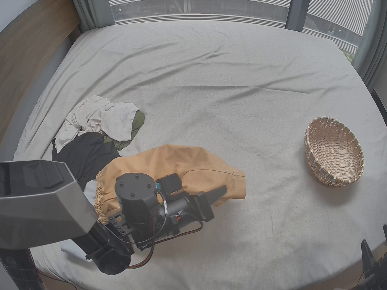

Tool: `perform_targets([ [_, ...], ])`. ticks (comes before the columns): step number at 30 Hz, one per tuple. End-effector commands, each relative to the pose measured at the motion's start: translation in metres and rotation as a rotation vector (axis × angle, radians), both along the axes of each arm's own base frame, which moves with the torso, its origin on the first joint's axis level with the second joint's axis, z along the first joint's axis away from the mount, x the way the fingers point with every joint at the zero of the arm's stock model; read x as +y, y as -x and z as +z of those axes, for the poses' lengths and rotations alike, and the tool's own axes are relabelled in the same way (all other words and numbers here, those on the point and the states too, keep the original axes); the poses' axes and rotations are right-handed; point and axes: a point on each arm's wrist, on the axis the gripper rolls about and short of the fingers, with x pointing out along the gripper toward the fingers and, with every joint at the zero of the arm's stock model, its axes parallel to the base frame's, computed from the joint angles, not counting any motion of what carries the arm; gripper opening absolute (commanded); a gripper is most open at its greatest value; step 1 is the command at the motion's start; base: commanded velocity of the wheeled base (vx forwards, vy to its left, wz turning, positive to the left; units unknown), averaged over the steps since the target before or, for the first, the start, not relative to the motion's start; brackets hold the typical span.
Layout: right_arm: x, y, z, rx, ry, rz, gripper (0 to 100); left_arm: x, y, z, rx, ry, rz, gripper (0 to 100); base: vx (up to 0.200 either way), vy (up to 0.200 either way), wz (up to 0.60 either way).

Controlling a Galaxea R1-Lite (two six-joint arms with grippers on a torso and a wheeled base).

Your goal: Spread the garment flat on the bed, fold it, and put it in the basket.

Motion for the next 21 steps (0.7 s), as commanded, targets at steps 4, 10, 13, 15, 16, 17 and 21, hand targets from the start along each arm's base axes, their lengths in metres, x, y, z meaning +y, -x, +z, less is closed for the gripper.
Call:
perform_targets([
  [4,0.000,0.000,-0.005,0.006,0.000,0.002,100,-0.033,-0.001,-0.003,-0.027,0.030,-0.067,0,0.000,0.000,0.00],
  [10,0.000,0.000,-0.005,0.006,0.000,0.000,100,-0.053,0.004,-0.012,-0.024,0.028,-0.111,0,0.000,0.000,0.00],
  [13,0.000,0.000,-0.005,0.006,0.000,0.002,100,-0.065,0.003,-0.020,-0.025,0.029,-0.130,0,0.000,0.000,0.00],
  [15,0.000,0.000,-0.005,0.006,0.000,0.002,100,-0.071,0.002,-0.022,-0.030,0.035,-0.136,0,0.000,0.000,0.00],
  [16,0.000,0.000,-0.005,0.004,0.000,0.002,100,-0.073,0.001,-0.025,-0.031,0.036,-0.136,0,0.000,0.000,0.00],
  [17,0.000,0.000,-0.005,0.004,0.000,0.002,100,-0.074,-0.001,-0.025,-0.033,0.038,-0.136,0,0.000,0.000,0.00],
  [21,0.000,0.000,-0.005,0.004,0.000,0.002,100,-0.077,-0.003,-0.029,-0.031,0.036,-0.136,0,0.000,0.000,0.00],
])
